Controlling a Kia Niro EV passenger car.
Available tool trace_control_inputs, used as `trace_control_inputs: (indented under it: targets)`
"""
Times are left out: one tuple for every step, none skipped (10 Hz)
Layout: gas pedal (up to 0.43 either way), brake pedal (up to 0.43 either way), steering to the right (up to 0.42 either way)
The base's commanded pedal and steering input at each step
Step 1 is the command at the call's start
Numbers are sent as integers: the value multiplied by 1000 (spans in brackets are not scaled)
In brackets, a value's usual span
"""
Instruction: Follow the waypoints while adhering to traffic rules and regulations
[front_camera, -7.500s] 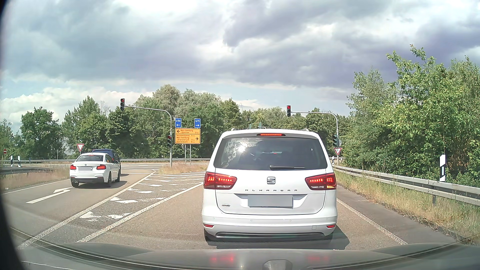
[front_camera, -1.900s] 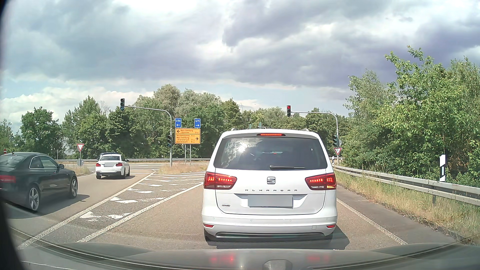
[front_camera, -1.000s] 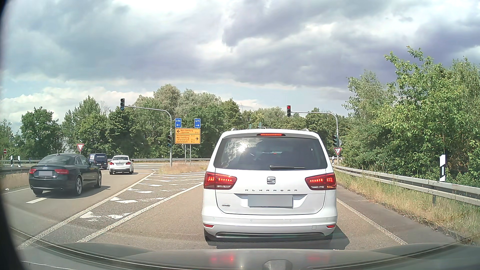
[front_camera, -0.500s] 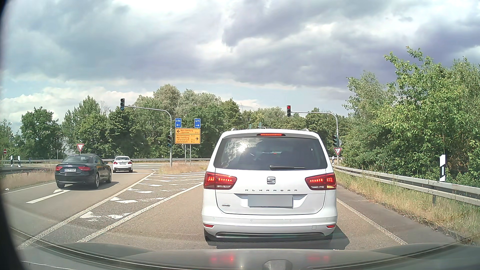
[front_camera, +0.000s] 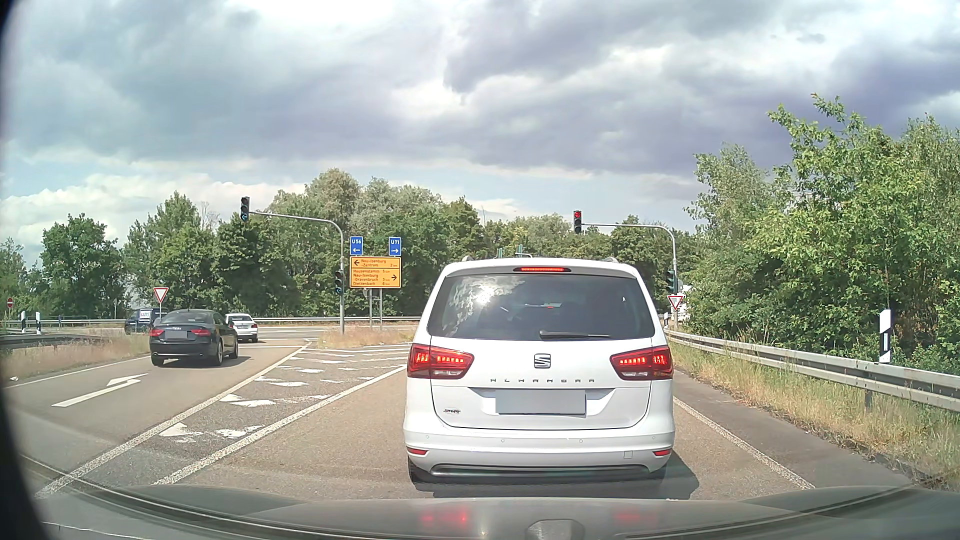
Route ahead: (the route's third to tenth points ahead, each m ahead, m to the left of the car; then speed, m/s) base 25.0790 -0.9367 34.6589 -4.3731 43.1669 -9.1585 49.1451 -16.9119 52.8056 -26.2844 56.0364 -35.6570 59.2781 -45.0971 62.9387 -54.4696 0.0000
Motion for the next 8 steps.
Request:
trace_control_inputs:
  targets:
    - [0,311,10]
    - [0,311,10]
    - [0,311,10]
    - [0,311,10]
    - [0,311,10]
    - [0,311,10]
    - [0,311,10]
    - [0,311,10]
